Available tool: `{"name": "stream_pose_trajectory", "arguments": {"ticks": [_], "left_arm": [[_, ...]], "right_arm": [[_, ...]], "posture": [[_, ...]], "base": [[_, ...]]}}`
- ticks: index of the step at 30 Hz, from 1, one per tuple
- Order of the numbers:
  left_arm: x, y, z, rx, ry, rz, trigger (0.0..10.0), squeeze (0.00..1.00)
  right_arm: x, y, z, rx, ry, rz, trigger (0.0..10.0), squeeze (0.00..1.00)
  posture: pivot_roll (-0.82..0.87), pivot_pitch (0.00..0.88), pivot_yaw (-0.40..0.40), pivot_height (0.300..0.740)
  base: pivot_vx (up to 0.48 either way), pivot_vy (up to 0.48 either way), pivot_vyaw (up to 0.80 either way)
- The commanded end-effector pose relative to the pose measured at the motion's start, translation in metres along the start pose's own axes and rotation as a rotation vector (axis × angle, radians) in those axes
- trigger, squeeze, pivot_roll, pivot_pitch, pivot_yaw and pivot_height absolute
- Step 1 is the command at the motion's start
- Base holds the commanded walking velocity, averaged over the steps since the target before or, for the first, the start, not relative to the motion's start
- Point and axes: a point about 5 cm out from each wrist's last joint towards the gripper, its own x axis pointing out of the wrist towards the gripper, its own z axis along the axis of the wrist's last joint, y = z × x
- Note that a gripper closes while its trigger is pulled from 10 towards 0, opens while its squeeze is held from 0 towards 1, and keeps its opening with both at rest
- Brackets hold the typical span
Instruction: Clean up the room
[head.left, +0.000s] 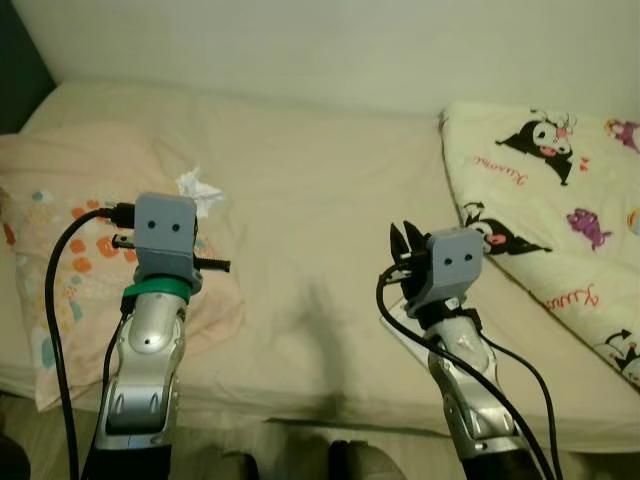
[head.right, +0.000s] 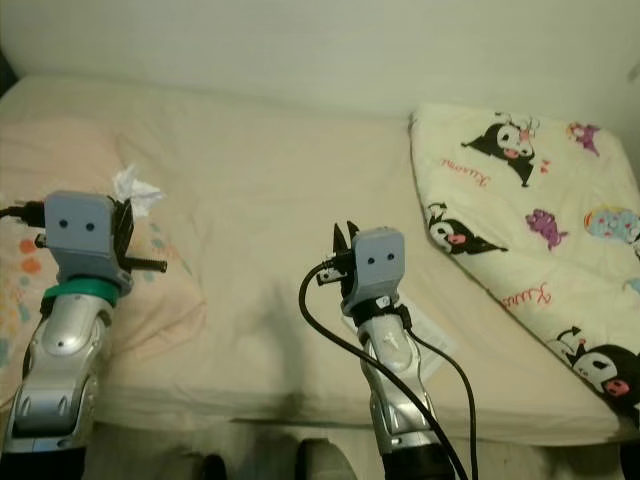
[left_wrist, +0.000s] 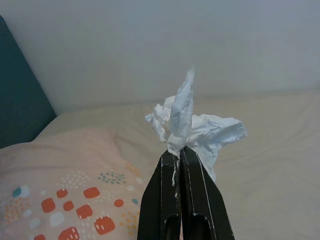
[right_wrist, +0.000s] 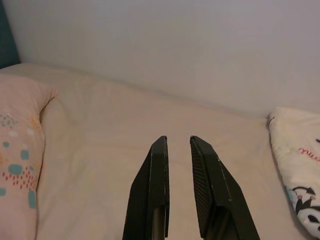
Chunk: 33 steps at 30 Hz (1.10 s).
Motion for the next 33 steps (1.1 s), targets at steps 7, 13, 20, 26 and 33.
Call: {"name": "stream_pose_trajectory", "arguments": {"ticks": [7,13,20,26,33], "left_arm": [[-0.0026,-0.006,-0.007,-0.009,0.022,-0.012,10.0,0.0],[-0.0043,-0.0069,-0.0091,-0.009,0.026,-0.016,10.0,0.0],[-0.0056,-0.0064,-0.0103,-0.004,0.028,-0.016,10.0,0.0],[-0.0066,-0.006,-0.011,0.001,0.031,-0.015,10.0,0.0],[-0.0078,-0.0054,-0.0111,0.004,0.033,-0.014,10.0,0.0]], "right_arm": [[-0.0029,-0.0041,-0.0063,-0.011,0.019,-0.023,10.0,0.0],[-0.0027,-0.0004,-0.0058,0.003,0.013,-0.006,10.0,0.0],[-0.002,0.0028,-0.0053,0.013,0.006,0.001,10.0,0.0],[-0.0024,0.0035,-0.0054,0.018,0.005,0.003,10.0,0.0],[-0.0032,0.0042,-0.0052,0.022,0.004,0.003,10.0,0.0]], "posture": [[-0.08,0.019,-0.018,0.74],[-0.08,0.019,-0.018,0.74],[-0.07,0.03,-0.017,0.74],[-0.07,0.035,-0.017,0.74],[-0.07,0.041,-0.014,0.74]], "base": [[0.0,0.0,0.0],[-0.122,0.0,0.0],[-0.286,0.0,0.0],[-0.306,0.0,0.0],[-0.307,0.0,0.0]]}}
